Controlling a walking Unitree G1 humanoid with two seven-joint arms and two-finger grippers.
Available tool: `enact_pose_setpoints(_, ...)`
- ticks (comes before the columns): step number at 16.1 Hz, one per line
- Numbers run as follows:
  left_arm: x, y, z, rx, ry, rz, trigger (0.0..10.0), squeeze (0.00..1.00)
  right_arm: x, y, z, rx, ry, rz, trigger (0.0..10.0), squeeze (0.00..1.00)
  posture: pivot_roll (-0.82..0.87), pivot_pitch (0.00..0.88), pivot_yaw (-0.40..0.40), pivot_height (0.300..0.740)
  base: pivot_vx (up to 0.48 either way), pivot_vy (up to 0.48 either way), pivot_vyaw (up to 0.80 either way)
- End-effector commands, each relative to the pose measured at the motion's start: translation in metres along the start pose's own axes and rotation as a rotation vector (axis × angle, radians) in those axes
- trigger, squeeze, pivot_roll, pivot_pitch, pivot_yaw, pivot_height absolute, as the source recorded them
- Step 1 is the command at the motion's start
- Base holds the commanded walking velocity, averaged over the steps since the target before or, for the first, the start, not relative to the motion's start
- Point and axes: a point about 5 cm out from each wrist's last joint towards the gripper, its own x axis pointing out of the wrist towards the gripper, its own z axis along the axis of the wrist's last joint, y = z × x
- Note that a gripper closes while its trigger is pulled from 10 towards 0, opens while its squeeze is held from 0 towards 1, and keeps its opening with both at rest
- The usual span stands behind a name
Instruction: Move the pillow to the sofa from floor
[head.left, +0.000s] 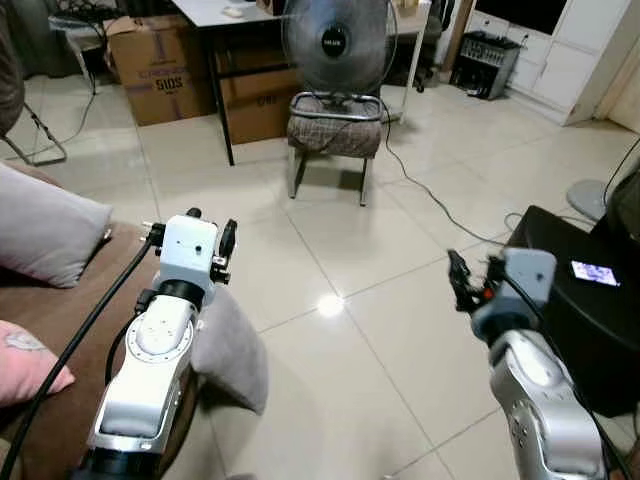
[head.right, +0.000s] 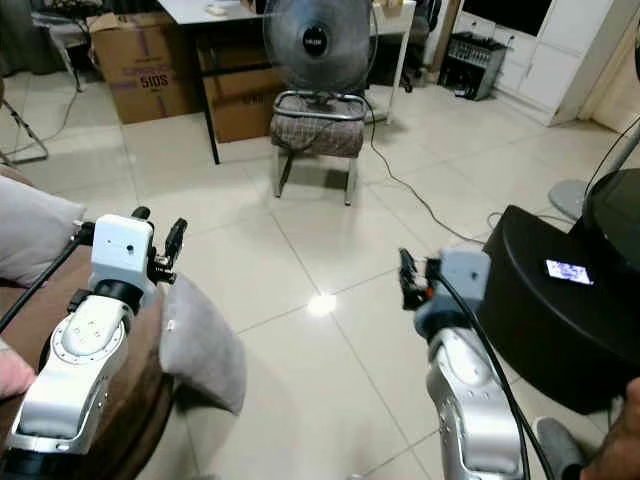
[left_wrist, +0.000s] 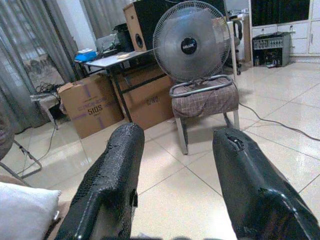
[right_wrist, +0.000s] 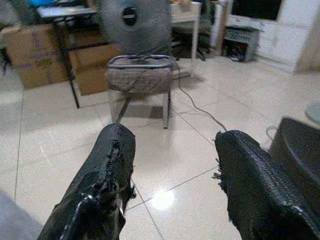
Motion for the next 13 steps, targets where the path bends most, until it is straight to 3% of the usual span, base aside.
enact_pose_setpoints(1, 0.001, 0.002, 0.001, 0.004, -0.005, 0.008, 10.0, 0.07, 0.001, -0.002, 0.002, -0.034, -0.008, -0.004, 10.0, 0.00, 0.01, 0.000, -0.008, 0.740, 0.307, 0.000, 0.00)
enact_pose_setpoints(5, 0.002, 0.000, -0.001, -0.002, 0.002, 0.015, 10.0, 0.08, 0.003, -0.001, 0.003, -0.093, -0.012, 0.024, 10.0, 0.00, 0.01, 0.000, -0.007, 0.740, 0.351, 0.000, 0.00)
enact_pose_setpoints(8, 0.003, -0.001, -0.001, -0.004, 0.002, 0.019, 10.0, 0.07, 0.004, 0.004, 0.003, -0.069, -0.016, 0.066, 10.0, 0.00, 0.01, 0.000, -0.009, 0.740, 0.354, 0.000, 0.80)
enact_pose_setpoints(12, 0.002, 0.001, -0.002, -0.002, 0.007, 0.031, 10.0, 0.07, 0.005, 0.010, 0.002, -0.112, -0.013, 0.126, 10.0, 0.00, 0.01, 0.000, -0.012, 0.740, 0.353, 0.000, 0.00)
enact_pose_setpoints(13, 0.002, 0.002, -0.003, 0.000, 0.009, 0.034, 10.0, 0.08, 0.005, 0.013, 0.002, -0.138, -0.010, 0.147, 10.0, 0.00, 0.01, 0.000, -0.012, 0.740, 0.352, 0.000, 0.80)
